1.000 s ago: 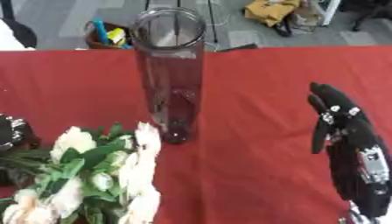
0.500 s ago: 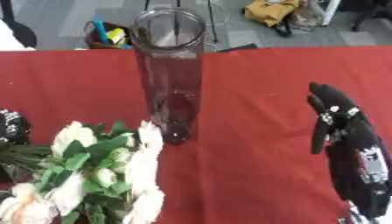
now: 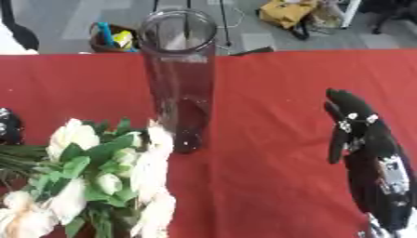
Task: Arrange flowers into the vase.
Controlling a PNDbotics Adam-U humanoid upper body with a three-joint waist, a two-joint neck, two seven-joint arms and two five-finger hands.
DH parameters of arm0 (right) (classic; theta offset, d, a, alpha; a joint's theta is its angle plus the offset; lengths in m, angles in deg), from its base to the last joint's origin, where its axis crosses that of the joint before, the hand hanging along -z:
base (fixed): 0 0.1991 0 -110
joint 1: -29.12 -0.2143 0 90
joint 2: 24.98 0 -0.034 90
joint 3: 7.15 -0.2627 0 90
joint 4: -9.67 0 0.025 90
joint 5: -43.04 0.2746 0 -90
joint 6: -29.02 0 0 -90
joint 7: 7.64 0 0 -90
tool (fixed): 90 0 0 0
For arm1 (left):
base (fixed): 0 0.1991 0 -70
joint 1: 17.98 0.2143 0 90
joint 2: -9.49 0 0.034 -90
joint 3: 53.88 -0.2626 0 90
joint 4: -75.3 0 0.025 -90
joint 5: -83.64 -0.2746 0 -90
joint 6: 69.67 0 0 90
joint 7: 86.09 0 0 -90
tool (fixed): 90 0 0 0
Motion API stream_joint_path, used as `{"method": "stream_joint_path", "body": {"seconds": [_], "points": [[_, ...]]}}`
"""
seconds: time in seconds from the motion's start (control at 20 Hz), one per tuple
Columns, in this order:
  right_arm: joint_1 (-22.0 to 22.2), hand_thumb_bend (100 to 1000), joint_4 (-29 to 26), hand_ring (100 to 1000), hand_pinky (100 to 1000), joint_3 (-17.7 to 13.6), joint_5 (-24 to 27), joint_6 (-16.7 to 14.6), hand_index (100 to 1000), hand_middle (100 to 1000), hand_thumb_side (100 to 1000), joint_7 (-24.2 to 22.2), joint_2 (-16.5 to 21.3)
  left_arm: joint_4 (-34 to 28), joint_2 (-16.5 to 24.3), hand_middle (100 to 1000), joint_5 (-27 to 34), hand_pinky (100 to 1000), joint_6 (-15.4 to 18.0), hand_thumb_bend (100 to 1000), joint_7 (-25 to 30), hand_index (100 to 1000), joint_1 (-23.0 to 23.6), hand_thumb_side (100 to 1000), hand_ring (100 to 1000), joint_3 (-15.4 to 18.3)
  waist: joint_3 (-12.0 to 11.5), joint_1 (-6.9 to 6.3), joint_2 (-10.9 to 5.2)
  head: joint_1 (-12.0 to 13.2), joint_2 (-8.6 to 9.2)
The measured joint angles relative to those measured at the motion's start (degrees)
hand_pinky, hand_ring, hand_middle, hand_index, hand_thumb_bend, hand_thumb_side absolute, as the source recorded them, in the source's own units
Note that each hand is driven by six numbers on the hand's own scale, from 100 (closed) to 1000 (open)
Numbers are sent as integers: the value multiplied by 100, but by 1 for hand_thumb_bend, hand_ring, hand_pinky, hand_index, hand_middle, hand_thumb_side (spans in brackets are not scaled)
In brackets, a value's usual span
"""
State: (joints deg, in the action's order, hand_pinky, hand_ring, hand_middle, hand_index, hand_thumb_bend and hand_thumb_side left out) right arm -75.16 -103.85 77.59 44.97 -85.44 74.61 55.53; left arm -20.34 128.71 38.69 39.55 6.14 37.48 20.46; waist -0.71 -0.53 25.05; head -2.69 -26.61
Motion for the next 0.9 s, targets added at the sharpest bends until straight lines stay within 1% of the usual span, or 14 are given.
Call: {"method": "stream_joint_path", "body": {"seconds": [0.2, 0.3, 0.45, 0.65, 0.75, 0.9], "points": [[16, 100, 0, 1000, 991, -1, 21, -5, 930, 258, 1000, 5, 1, -232, 72, 100, 39, 100, 4, 100, -116, 100, 94, 378, 100, 37, -3, 12, -17, -28, 0], [18, 100, 0, 1000, 990, -1, 26, -9, 929, 259, 1000, 9, 1, -369, 75, 100, 106, 100, -19, 100, -125, 100, 146, 375, 100, 49, -10, 26, -37, -40, 0], [23, 100, 0, 1000, 988, -2, 35, -18, 929, 262, 1000, 18, 2, -575, 99, 100, 310, 100, -151, 100, -122, 100, 179, 390, 100, 114, -21, 34, -71, -42, -1], [69, 100, 0, 1000, 986, -3, 79, -32, 928, 264, 1000, 31, 10, -817, 118, 100, 777, 100, -429, 100, -122, 100, 185, 388, 100, 219, -38, 41, -127, -44, -3], [72, 100, 0, 1000, 985, -4, 99, -38, 928, 266, 1000, 37, 31, -917, 120, 100, 1063, 100, -558, 100, -86, 100, 190, 365, 100, 273, -45, 43, -145, -48, -7], [88, 100, 0, 1000, 985, -8, 129, -47, 928, 266, 1000, 46, 42, -1073, 149, 100, 1515, 100, -746, 100, 1, 100, 218, 357, 100, 367, -70, 44, -196, -72, -22]]}}
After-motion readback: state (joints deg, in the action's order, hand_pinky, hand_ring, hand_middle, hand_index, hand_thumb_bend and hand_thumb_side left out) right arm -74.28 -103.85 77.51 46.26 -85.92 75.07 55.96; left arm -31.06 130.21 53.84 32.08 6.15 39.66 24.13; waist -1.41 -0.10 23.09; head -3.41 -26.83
